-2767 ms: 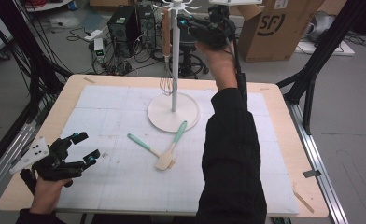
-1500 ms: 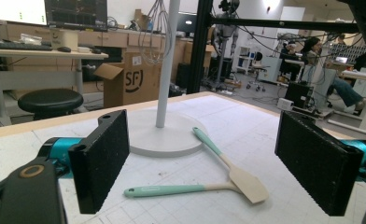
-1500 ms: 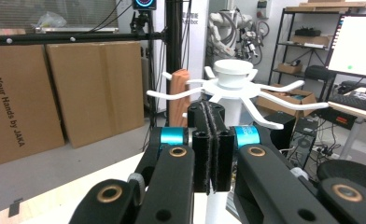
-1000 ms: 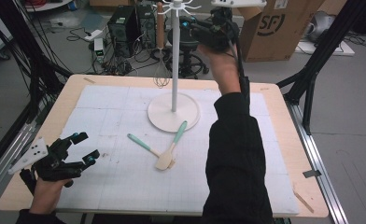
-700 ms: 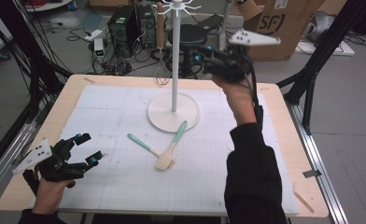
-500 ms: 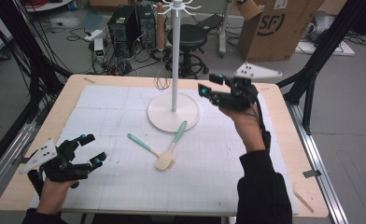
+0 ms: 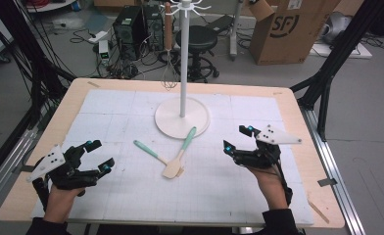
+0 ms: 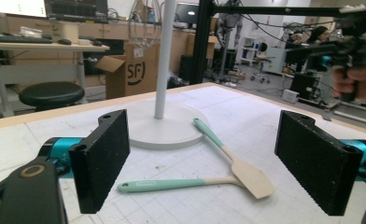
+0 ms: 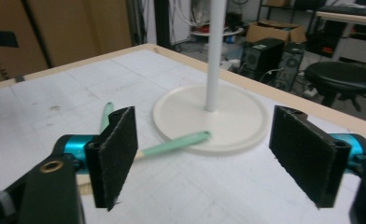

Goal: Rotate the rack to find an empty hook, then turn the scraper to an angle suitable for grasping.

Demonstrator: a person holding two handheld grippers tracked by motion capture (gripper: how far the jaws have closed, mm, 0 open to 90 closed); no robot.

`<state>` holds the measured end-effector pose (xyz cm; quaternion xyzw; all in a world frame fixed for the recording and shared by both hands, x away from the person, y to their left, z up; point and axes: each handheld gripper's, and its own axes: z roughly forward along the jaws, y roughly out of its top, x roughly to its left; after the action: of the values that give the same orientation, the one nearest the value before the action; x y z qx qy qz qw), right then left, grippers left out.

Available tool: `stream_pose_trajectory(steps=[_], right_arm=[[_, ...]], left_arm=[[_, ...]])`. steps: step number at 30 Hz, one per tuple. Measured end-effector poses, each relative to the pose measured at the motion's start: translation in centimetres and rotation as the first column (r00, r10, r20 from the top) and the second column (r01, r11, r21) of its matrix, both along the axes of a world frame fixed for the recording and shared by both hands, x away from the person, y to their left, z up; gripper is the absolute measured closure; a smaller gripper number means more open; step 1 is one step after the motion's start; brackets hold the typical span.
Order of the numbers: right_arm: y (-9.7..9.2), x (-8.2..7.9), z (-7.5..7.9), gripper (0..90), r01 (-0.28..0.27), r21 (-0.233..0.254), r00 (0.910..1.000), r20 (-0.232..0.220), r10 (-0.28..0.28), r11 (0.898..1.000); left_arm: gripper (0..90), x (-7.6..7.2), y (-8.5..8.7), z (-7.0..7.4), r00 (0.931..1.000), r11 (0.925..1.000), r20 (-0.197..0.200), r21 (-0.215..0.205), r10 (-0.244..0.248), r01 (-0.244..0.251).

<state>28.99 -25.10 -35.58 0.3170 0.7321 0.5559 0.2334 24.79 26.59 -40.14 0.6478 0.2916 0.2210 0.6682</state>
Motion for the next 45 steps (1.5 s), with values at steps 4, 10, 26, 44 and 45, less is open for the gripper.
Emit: stream_pose_trajectory(steps=[4, 10, 26, 44, 45], right_arm=[[-1.4, -1.1, -1.3, 21.0, 0.033, 0.007, 0.9994, 0.006, -0.033, 0.999], [-3.7, -2.9, -2.6, 20.5, 0.09, -0.002, 0.9954, 0.033, -0.09, 0.996], [-5.7, -4.4, -4.7, 19.7, 0.127, 0.008, 0.9916, 0.025, -0.127, 0.992], [-3.9, -3.7, -5.8, 25.1, 0.098, 0.037, 0.994, -0.052, -0.096, 0.994], [-3.4, -3.5, -6.0, 27.3, 0.084, 0.042, 0.9952, -0.054, -0.082, 0.996]], left_arm=[[18.7, 0.3, 0.0, -0.1, 0.9997, 0.9999, -0.021, 0.007, 0.01, -0.01], [18.7, 0.4, 0.0, 0.1, 0.9989, 0.9994, -0.035, 0.018, 0.032, -0.031], [19.8, 0.2, -0.6, 0.5, 0.9982, 0.998, -0.008, 0.022, 0.059, -0.059], [18.0, -0.3, 0.0, 0.2, 0.9991, 0.9986, -0.014, 0.035, 0.041, -0.04], [17.9, -0.4, 0.0, 0.1, 0.9989, 0.9985, -0.016, 0.034, 0.043, -0.042]])
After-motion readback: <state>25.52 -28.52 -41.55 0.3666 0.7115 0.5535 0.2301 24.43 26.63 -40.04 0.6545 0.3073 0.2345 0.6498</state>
